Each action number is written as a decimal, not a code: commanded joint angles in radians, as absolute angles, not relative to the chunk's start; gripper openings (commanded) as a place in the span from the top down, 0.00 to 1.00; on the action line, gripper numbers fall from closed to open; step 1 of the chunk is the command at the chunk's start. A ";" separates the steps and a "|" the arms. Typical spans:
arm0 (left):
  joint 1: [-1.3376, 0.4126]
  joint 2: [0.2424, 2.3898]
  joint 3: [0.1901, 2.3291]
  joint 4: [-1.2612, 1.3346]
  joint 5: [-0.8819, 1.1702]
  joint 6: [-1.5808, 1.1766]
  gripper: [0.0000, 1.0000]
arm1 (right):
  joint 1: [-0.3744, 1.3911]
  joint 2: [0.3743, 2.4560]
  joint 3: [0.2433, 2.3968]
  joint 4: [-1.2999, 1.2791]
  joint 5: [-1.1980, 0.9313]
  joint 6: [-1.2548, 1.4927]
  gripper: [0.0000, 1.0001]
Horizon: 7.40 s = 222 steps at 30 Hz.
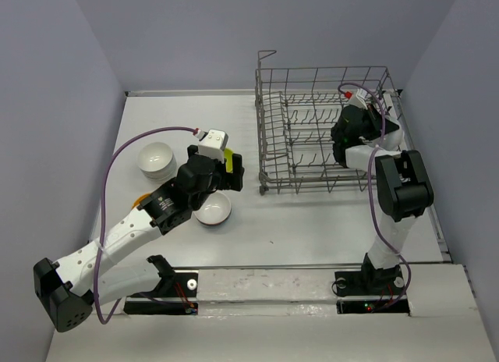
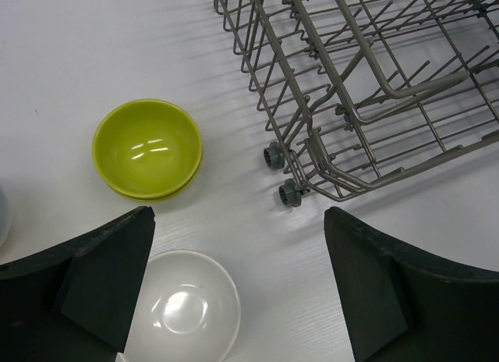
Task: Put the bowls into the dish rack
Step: Insert the bowl into the dish rack.
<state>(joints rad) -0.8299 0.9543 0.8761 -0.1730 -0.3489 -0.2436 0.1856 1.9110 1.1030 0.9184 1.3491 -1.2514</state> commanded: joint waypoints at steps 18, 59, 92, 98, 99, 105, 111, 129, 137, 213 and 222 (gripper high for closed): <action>-0.842 0.950 0.865 -0.133 -0.361 -0.230 0.01 | 0.176 1.778 1.031 0.996 1.118 -1.333 0.99; -0.851 0.966 0.870 -0.135 -0.337 -0.232 0.01 | 0.140 1.603 0.994 0.604 1.121 -1.051 0.99; -0.865 0.974 0.870 -0.133 -0.333 -0.229 0.01 | 0.140 1.614 0.933 0.716 1.144 -1.224 0.99; -0.865 0.974 0.868 -0.133 -0.334 -0.229 0.01 | 0.140 1.649 0.934 0.732 1.149 -1.220 0.99; -0.865 0.976 0.868 -0.133 -0.334 -0.229 0.01 | 0.140 1.658 0.937 0.733 1.150 -1.220 0.99; -0.865 0.980 0.870 -0.133 -0.333 -0.229 0.01 | 0.140 1.666 0.937 0.739 1.149 -1.218 0.99; -0.865 0.985 0.871 -0.133 -0.331 -0.229 0.01 | 0.140 1.670 0.936 0.730 1.146 -1.209 0.97; -0.865 0.980 0.870 -0.133 -0.334 -0.229 0.01 | 0.149 1.687 0.965 0.677 1.161 -1.166 0.73; -0.865 0.980 0.870 -0.133 -0.334 -0.229 0.01 | 0.149 1.692 0.966 0.673 1.163 -1.157 0.65; -0.865 0.979 0.868 -0.135 -0.342 -0.227 0.01 | 0.224 1.761 1.295 -0.193 0.944 -0.465 0.47; -0.865 0.983 0.870 -0.141 -0.356 -0.224 0.01 | 0.242 1.691 1.365 -0.313 0.844 -0.348 0.43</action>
